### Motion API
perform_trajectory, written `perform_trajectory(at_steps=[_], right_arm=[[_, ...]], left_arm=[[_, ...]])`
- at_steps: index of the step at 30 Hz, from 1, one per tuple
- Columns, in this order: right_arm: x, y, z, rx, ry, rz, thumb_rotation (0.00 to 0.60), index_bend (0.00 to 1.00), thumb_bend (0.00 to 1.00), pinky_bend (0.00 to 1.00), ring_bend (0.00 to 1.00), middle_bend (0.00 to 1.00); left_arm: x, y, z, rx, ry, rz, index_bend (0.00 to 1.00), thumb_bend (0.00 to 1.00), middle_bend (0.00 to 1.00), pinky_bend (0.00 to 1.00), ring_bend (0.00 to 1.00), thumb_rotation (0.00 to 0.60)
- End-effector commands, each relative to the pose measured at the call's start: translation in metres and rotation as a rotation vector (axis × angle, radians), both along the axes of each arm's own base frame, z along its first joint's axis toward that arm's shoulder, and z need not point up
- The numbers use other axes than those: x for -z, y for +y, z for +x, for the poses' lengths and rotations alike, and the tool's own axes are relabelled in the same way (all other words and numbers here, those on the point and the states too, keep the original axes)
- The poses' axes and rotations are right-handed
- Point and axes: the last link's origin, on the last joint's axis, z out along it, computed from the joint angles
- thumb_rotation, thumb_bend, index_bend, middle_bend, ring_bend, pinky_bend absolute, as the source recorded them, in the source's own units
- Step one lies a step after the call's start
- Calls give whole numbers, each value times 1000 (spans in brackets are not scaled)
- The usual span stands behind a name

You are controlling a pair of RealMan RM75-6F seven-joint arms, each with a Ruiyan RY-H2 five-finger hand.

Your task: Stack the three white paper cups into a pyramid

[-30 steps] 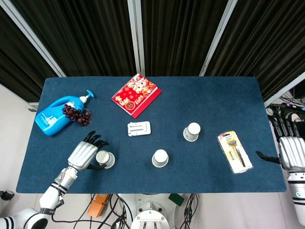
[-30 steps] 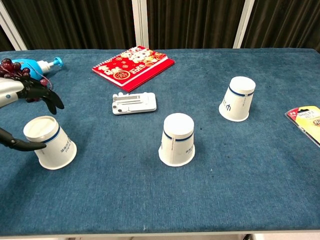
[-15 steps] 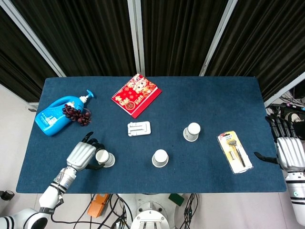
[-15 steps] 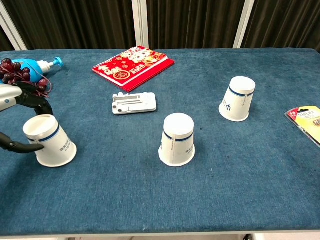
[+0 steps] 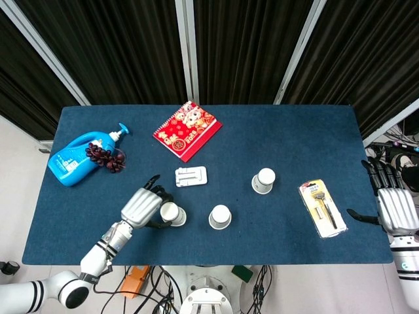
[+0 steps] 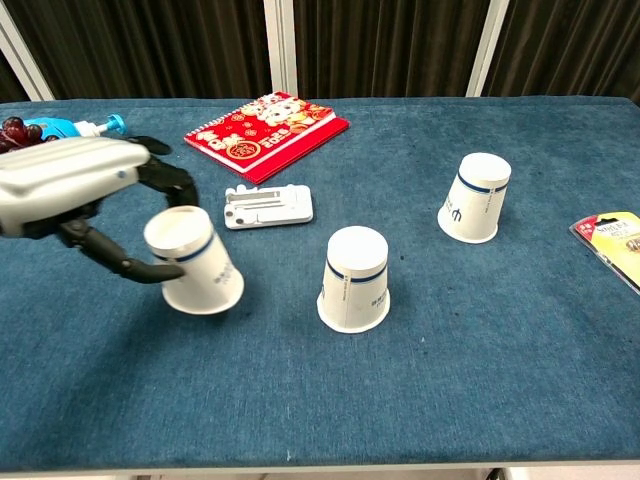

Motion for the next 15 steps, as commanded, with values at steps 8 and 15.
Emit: perform_trajectory(at_steps=[8, 15], right_arm=[[4, -1, -5, 13, -15, 9, 600, 0, 69, 67, 0, 72], [7, -4, -7, 14, -18, 25, 600, 0, 69, 67, 0, 73]], left_arm=[[33, 7, 42, 85, 56, -13, 432, 214, 488, 19, 292, 450], [41, 8, 49, 82, 77, -11, 374, 194, 456, 19, 258, 435]])
